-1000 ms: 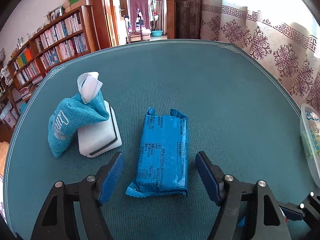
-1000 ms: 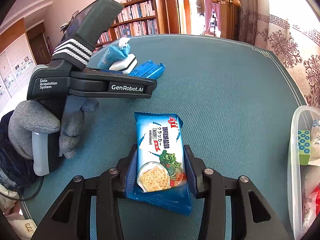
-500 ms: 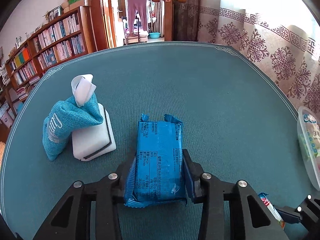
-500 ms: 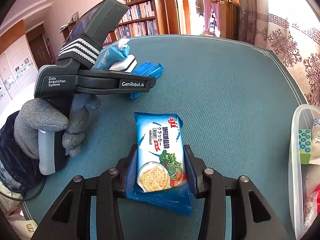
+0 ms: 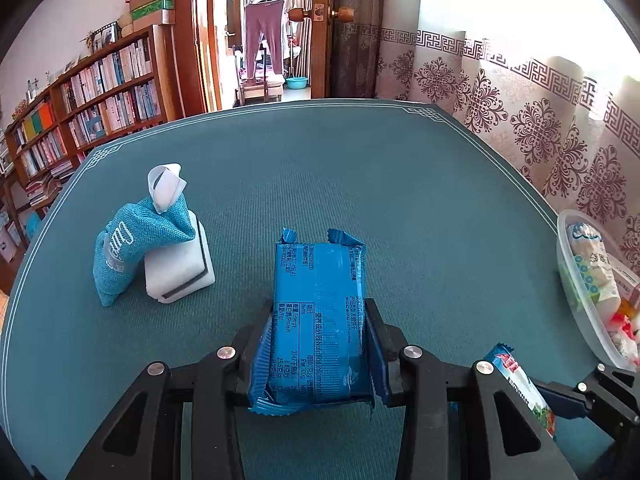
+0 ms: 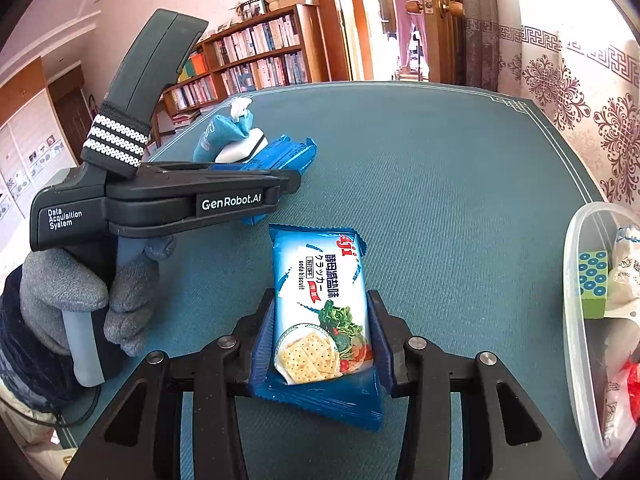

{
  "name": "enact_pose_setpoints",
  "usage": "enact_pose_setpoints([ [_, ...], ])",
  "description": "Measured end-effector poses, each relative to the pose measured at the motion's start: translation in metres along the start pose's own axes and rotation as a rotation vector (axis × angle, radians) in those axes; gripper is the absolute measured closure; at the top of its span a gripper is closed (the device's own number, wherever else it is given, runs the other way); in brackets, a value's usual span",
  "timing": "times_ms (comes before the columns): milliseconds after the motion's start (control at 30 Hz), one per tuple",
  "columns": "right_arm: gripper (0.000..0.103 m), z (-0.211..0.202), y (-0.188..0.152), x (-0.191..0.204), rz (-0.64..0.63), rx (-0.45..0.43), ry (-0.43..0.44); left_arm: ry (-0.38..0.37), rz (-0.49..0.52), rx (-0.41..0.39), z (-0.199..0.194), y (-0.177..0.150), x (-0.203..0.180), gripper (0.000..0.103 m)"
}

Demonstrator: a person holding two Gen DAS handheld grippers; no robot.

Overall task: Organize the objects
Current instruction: 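Carry the cracker packet and blue packet toward the clear bowl with both grippers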

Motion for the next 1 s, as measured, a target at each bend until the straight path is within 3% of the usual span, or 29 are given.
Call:
enact_pose_setpoints([
  [467,0.059,-0.049,-0.002,-0.054,0.148,-0.078,-0.077,-0.05,0.033,-0.01,-0.016,-0.006,-0.026,0.06],
  [1000,0.059,-0.113,-0.013,-0.144,0.364,-0.197,-0.242,-0.097,0.102,0.001,-0.021,-0.013,-0.063,0.06],
])
Point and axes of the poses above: each gripper's, at about its wrist camera, not at the fingertips, and z roughly the way its jaws point, x to its left, y to its top, the point moved 7 cm from there along z, roughly the way its jaws point, and after that the axes turned 6 degrees about x, right-handed, at the moved point
